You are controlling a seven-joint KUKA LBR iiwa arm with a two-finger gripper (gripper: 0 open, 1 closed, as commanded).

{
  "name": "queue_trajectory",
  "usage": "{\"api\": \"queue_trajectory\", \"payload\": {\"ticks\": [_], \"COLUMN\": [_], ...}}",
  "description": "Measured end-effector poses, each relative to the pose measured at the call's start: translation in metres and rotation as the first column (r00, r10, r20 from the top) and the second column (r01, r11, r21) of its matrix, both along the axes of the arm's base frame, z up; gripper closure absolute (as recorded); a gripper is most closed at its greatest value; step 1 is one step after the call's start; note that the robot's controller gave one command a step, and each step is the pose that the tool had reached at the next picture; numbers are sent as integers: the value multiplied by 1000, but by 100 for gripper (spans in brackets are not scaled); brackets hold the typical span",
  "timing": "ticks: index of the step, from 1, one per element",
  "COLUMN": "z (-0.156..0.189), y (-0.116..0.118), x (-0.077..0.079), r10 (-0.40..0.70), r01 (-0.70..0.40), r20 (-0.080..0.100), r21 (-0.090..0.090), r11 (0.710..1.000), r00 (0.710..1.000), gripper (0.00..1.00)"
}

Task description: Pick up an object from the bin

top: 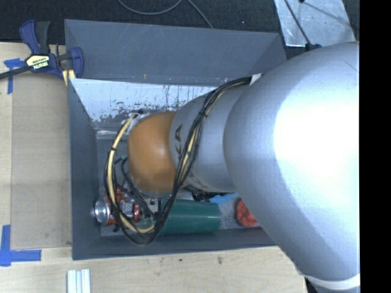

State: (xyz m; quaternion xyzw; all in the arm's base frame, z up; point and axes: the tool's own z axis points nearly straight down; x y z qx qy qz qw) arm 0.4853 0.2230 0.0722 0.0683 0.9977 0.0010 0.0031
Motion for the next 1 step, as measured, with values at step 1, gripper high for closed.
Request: {"api": "queue_trajectory", "payload": {"ticks": [1], "z": [0], "y": [0], "x": [0], "r10": [0], "r01": [0], "r20": [0], "r21": [0], "r11": [1000], "r00": [1000], "gripper": [100]}}
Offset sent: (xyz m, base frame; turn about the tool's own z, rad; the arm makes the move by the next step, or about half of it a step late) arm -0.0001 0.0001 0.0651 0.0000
